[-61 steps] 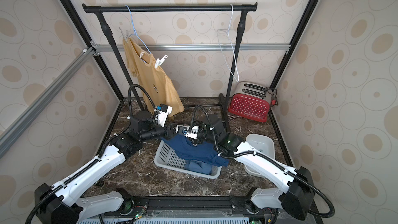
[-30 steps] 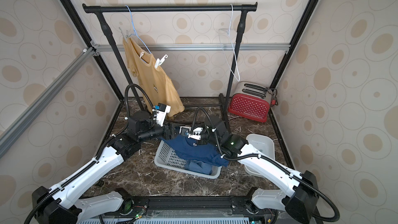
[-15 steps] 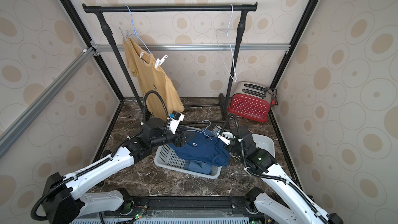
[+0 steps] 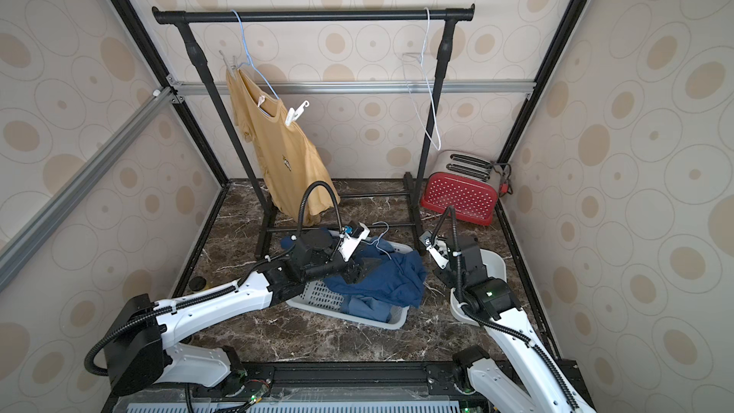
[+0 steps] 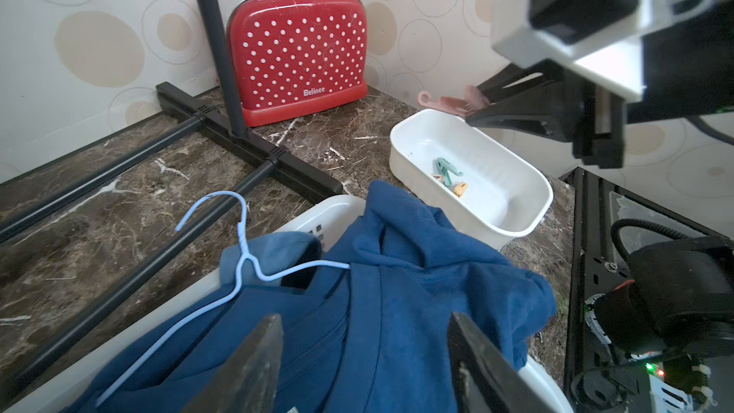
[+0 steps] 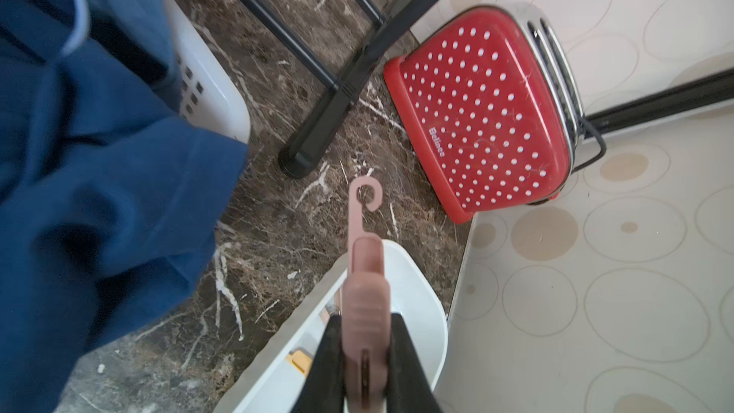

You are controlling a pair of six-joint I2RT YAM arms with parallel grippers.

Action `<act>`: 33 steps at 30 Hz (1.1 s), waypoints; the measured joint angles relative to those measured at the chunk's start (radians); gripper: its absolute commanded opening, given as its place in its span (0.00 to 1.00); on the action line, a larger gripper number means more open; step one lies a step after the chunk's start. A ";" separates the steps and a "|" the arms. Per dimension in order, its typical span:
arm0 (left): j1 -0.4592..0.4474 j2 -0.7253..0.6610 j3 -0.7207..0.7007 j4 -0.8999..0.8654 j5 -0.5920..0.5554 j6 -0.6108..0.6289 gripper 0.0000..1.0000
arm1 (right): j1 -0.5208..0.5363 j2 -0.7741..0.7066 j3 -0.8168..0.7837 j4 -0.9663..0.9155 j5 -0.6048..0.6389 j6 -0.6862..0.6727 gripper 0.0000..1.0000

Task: Remove the clothespins securing t-shirts to the hanger
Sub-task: Place the clothespin in the storage box.

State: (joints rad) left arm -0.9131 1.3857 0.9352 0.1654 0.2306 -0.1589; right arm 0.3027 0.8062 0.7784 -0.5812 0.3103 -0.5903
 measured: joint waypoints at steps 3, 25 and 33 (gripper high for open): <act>-0.024 0.029 0.027 0.009 -0.003 0.011 0.67 | -0.090 0.019 -0.048 0.008 -0.018 -0.022 0.07; -0.071 0.132 0.137 0.028 -0.012 0.051 0.67 | -0.483 0.273 -0.167 0.069 -0.224 -0.135 0.07; -0.071 0.148 0.148 0.027 -0.019 0.051 0.68 | -0.486 0.325 -0.160 0.095 -0.232 -0.150 0.14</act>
State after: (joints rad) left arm -0.9840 1.5333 1.0832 0.1921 0.2115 -0.1074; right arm -0.1829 1.1309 0.6182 -0.4866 0.0780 -0.7403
